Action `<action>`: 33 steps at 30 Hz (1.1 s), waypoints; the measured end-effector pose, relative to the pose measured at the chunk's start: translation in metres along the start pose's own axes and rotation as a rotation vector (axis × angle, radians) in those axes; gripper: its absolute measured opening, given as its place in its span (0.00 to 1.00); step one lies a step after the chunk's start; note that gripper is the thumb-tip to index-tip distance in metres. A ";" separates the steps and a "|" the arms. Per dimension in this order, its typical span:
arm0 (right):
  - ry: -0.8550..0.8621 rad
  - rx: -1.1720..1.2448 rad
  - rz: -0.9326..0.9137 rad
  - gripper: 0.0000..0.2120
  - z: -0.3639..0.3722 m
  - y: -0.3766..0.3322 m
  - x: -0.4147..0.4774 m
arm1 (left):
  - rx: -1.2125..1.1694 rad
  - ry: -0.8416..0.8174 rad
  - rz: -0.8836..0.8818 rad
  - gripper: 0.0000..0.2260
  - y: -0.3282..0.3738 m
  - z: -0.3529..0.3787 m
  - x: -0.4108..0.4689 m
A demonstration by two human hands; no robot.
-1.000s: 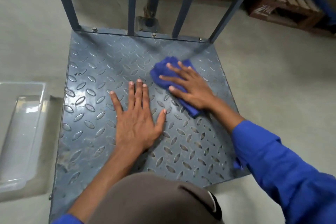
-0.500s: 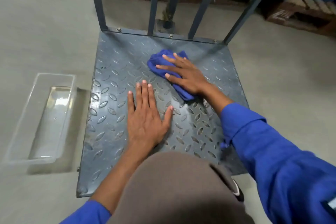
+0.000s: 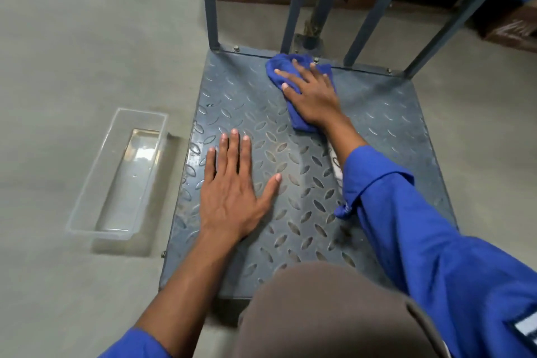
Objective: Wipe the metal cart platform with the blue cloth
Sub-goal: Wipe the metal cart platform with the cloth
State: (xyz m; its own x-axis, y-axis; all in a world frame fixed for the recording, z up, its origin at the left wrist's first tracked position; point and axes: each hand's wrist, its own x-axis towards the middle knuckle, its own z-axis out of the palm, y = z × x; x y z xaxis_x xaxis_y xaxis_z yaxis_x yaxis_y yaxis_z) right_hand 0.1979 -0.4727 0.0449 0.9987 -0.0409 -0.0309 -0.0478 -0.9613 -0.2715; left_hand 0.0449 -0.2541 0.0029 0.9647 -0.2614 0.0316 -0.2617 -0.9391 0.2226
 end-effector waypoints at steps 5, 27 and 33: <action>-0.060 0.012 -0.253 0.23 0.027 -0.056 -0.061 | 0.010 0.012 0.002 0.45 -0.010 -0.002 -0.001; -0.051 0.032 -0.205 0.23 0.037 -0.095 -0.033 | 0.056 -0.020 -0.105 0.42 -0.031 -0.010 -0.090; -0.057 -0.020 -0.427 0.25 0.040 -0.065 -0.121 | 0.021 0.018 -0.093 0.43 -0.035 -0.008 -0.092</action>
State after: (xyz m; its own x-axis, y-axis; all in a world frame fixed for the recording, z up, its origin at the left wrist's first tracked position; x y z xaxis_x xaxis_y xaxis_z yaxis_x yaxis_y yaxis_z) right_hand 0.0791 -0.3942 0.0277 0.9262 0.3761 0.0272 0.3704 -0.8937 -0.2531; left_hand -0.0344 -0.1951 -0.0002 0.9852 -0.1689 0.0288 -0.1712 -0.9636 0.2052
